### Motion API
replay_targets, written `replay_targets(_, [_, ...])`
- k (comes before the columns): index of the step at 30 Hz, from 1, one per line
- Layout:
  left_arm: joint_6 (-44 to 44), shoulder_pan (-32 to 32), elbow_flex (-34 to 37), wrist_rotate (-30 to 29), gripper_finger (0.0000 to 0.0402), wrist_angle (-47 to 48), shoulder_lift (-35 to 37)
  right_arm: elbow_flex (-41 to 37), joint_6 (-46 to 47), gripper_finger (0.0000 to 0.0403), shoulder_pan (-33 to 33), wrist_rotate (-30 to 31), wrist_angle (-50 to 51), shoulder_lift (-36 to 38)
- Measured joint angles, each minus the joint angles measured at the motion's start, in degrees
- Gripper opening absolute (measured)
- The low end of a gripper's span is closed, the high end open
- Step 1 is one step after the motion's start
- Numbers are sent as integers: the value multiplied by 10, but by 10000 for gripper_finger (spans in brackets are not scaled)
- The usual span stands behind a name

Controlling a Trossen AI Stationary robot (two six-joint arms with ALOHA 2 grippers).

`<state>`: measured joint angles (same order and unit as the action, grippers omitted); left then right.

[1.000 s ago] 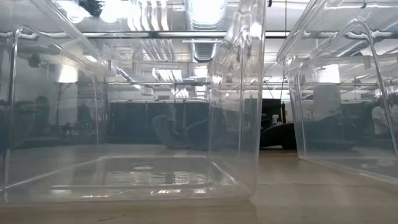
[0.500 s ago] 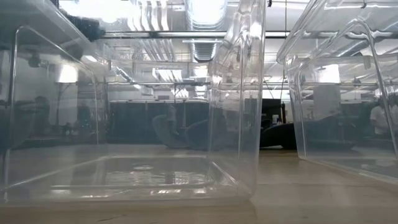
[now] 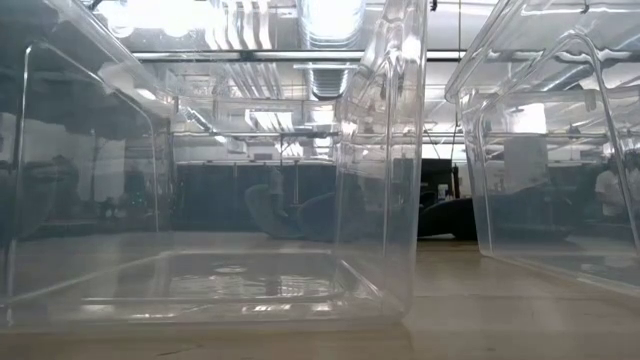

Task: Pick & Place hat
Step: Put the left blue cap into the right transparent container

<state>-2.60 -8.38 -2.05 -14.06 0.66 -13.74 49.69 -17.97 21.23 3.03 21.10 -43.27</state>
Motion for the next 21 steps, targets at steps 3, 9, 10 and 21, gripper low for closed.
replay_targets(3, [1,0,1,0,133,-1,-1,0,-15,11,2,1,-4,0])
replay_targets(9, [1,0,1,0,133,0,-1,8,-49,11,3,2,8,-1])
replay_targets(10, [1,0,1,0,133,0,-1,12,-58,11,5,2,23,-1])
replay_targets(21, [0,0,2,0,133,1,-1,34,-23,11,92,18,166,-33])
